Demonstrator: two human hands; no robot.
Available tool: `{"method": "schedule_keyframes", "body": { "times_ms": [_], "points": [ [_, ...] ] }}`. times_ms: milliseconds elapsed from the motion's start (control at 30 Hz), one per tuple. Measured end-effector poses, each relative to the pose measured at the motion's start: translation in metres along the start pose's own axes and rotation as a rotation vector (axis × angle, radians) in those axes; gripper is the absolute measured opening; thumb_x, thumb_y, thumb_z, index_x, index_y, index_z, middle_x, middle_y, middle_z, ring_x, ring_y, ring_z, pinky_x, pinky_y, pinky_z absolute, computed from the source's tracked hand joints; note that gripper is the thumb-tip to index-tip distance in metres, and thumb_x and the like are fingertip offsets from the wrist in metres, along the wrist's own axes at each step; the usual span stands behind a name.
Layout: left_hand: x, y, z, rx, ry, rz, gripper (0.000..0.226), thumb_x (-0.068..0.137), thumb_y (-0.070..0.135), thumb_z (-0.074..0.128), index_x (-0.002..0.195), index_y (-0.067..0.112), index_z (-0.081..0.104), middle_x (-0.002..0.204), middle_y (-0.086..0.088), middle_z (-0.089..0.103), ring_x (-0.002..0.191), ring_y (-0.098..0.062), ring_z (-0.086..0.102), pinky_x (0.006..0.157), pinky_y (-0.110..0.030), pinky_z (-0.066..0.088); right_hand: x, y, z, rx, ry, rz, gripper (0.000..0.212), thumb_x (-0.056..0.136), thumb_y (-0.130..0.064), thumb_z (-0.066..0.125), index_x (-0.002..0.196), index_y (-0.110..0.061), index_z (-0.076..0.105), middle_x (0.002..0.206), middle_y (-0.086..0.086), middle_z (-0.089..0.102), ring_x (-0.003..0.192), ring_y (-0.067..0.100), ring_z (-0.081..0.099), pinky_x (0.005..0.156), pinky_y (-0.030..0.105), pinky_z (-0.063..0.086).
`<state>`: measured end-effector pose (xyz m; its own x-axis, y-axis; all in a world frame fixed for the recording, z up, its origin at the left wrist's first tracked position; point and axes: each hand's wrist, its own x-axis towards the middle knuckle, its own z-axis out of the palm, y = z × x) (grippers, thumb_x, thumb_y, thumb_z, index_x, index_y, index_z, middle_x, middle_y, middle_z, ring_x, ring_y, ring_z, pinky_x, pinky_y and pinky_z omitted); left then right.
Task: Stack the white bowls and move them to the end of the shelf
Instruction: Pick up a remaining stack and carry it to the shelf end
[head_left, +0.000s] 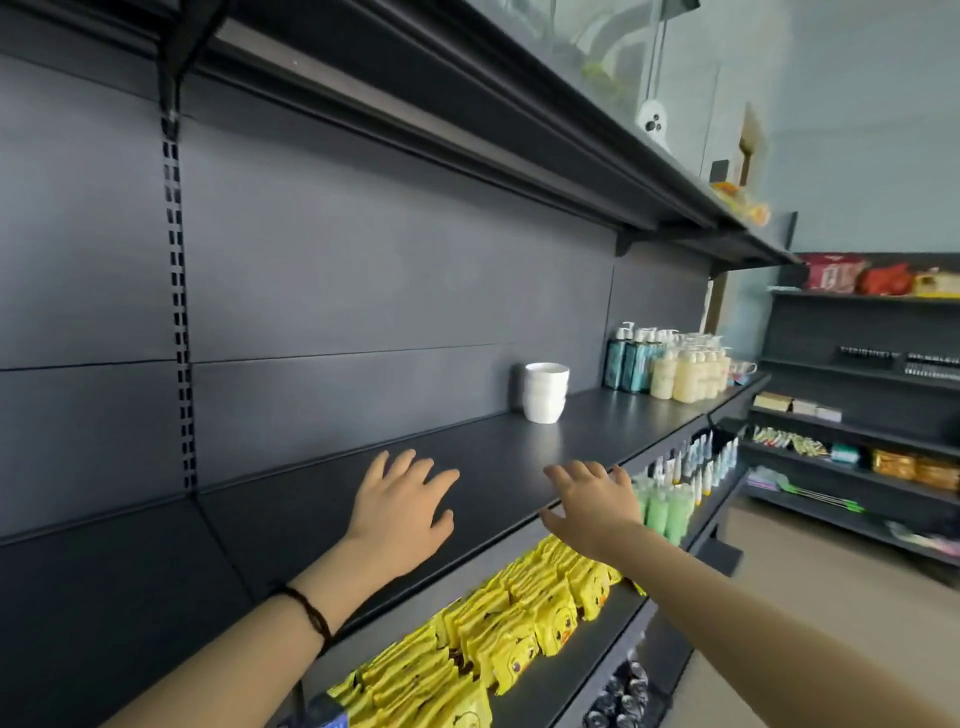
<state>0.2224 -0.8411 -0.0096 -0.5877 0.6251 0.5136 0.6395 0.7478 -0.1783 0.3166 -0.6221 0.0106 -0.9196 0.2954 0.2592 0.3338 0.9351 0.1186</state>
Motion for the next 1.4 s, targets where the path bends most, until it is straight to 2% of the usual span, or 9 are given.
{"method": "schedule_keyframes", "body": {
  "times_ms": [100, 200, 367, 500, 667, 933, 1133, 1300, 1400],
  "points": [
    [0.019, 0.029, 0.007, 0.02, 0.015, -0.001, 0.046, 0.064, 0.048, 0.06, 0.103, 0.031, 0.075, 0.096, 0.001, 0.075, 0.097, -0.025, 0.07, 0.088, -0.047, 0.055, 0.008, 0.033, 0.006, 0.0, 0.013, -0.014, 0.058, 0.097, -0.052, 0.042, 0.149, -0.028, 0.03, 0.151, 0.0, 0.038, 0.142, 0.026, 0.031, 0.117, 0.05, 0.02],
    [0.038, 0.052, 0.017, 0.005, 0.006, -0.02, 0.046, 0.068, 0.047, 0.059, 0.107, 0.03, 0.074, 0.098, -0.001, 0.074, 0.1, -0.026, 0.069, 0.091, -0.048, 0.052, 0.018, 0.062, 0.016, -0.026, -0.001, -0.025, 0.06, 0.097, -0.053, 0.041, 0.15, -0.027, 0.028, 0.152, 0.001, 0.036, 0.142, 0.026, 0.03, 0.116, 0.051, 0.019],
    [0.081, 0.08, 0.033, -0.053, -0.025, -0.004, 0.05, 0.088, 0.043, 0.05, 0.136, 0.028, 0.054, 0.131, -0.005, 0.061, 0.129, -0.029, 0.049, 0.111, -0.047, 0.031, 0.046, 0.1, 0.023, -0.026, -0.006, -0.025, 0.061, 0.097, -0.052, 0.042, 0.15, -0.026, 0.028, 0.153, 0.002, 0.036, 0.142, 0.027, 0.03, 0.116, 0.053, 0.019],
    [0.12, 0.093, 0.049, -0.06, -0.023, -0.011, 0.055, 0.095, 0.043, 0.043, 0.147, 0.027, 0.037, 0.146, -0.002, 0.047, 0.137, -0.024, 0.037, 0.11, -0.041, 0.026, 0.079, 0.119, 0.033, 0.024, 0.02, -0.025, 0.061, 0.097, -0.051, 0.042, 0.15, -0.026, 0.028, 0.153, 0.001, 0.036, 0.143, 0.026, 0.029, 0.116, 0.052, 0.02],
    [0.181, 0.097, 0.082, -0.016, -0.04, -0.023, 0.057, 0.097, 0.045, 0.038, 0.15, 0.028, 0.03, 0.15, 0.0, 0.041, 0.14, -0.021, 0.033, 0.111, -0.039, 0.024, 0.129, 0.139, 0.056, 0.026, 0.005, -0.033, 0.061, 0.097, -0.051, 0.042, 0.151, -0.025, 0.027, 0.154, 0.001, 0.034, 0.143, 0.027, 0.029, 0.117, 0.051, 0.019],
    [0.277, 0.089, 0.131, -0.015, -0.046, -0.082, 0.056, 0.098, 0.047, 0.036, 0.151, 0.029, 0.029, 0.156, -0.001, 0.032, 0.143, -0.022, 0.028, 0.117, -0.04, 0.018, 0.228, 0.176, 0.082, 0.038, 0.002, -0.02, 0.061, 0.098, -0.05, 0.042, 0.151, -0.026, 0.026, 0.154, 0.001, 0.035, 0.142, 0.026, 0.031, 0.115, 0.047, 0.024],
    [0.315, 0.091, 0.169, -0.056, -0.145, -0.145, 0.06, 0.098, 0.048, 0.035, 0.154, 0.03, 0.021, 0.163, 0.001, 0.016, 0.148, -0.022, 0.019, 0.118, -0.042, 0.017, 0.281, 0.192, 0.11, 0.141, -0.028, -0.015, 0.063, 0.097, -0.052, 0.042, 0.152, -0.027, 0.023, 0.155, -0.001, 0.034, 0.143, 0.026, 0.031, 0.116, 0.046, 0.025],
    [0.348, 0.092, 0.193, -0.058, -0.158, -0.239, 0.064, 0.098, 0.048, 0.036, 0.154, 0.029, 0.015, 0.163, -0.001, 0.017, 0.147, -0.023, 0.021, 0.118, -0.041, 0.019, 0.331, 0.207, 0.128, 0.244, -0.017, -0.052, 0.066, 0.096, -0.05, 0.045, 0.152, -0.026, 0.019, 0.154, 0.001, 0.037, 0.141, 0.027, 0.034, 0.115, 0.046, 0.027],
    [0.369, 0.098, 0.205, -0.1, -0.17, -0.307, 0.064, 0.098, 0.051, 0.036, 0.154, 0.028, 0.016, 0.161, -0.002, 0.022, 0.145, -0.024, 0.026, 0.116, -0.042, 0.024, 0.362, 0.219, 0.141, 0.434, 0.002, -0.059, 0.073, 0.094, -0.052, 0.049, 0.153, -0.027, 0.014, 0.152, 0.003, 0.039, 0.139, 0.028, 0.038, 0.112, 0.049, 0.031]
  ]
}}
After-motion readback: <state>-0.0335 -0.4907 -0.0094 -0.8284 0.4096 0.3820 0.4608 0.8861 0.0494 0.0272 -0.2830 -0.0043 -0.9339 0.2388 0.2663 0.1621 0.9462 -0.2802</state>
